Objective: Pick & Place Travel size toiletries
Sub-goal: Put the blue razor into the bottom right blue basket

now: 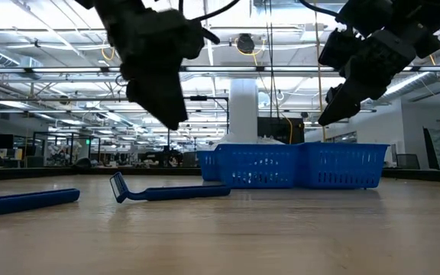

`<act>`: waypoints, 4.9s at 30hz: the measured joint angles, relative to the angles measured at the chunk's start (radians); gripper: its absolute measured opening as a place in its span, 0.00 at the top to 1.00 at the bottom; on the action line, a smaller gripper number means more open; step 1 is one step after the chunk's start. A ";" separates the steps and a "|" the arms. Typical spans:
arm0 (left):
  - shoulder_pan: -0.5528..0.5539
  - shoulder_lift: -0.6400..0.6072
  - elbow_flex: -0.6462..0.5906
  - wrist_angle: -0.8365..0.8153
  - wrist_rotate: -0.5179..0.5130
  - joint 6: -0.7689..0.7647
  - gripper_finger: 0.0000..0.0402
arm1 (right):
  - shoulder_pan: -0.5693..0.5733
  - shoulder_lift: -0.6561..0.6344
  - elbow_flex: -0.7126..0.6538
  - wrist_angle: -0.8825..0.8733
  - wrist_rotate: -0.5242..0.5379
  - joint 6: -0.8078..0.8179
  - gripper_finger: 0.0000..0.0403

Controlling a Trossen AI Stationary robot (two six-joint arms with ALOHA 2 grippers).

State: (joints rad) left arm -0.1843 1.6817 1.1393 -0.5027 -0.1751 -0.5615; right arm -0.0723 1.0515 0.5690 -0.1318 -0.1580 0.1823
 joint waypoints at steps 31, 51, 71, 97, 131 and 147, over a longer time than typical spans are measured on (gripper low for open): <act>-0.089 0.239 0.005 -0.003 0.147 -0.121 0.48 | 0.000 0.000 -0.001 0.015 0.000 -0.037 0.48; -0.074 0.241 0.002 -0.255 0.132 -0.208 0.48 | 0.000 0.000 -0.001 0.015 0.000 -0.037 0.48; -0.104 0.178 -0.008 -0.206 0.122 0.000 0.98 | 0.000 0.000 -0.001 0.015 0.000 -0.037 0.48; -0.048 -0.021 -0.002 0.654 -0.264 0.658 0.98 | 0.036 0.019 -0.094 0.698 0.002 -0.136 0.48; 0.097 0.119 -0.001 0.934 0.001 0.641 0.94 | 0.087 0.120 -0.163 1.040 0.007 -0.199 0.70; 0.073 0.096 0.020 0.884 -0.104 0.551 0.69 | 0.085 0.118 -0.161 1.010 0.078 -0.247 0.94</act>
State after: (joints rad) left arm -0.1111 1.7779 1.1591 0.3816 -0.2787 -0.0110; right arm 0.0132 1.1695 0.4080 0.8785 -0.0799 -0.0647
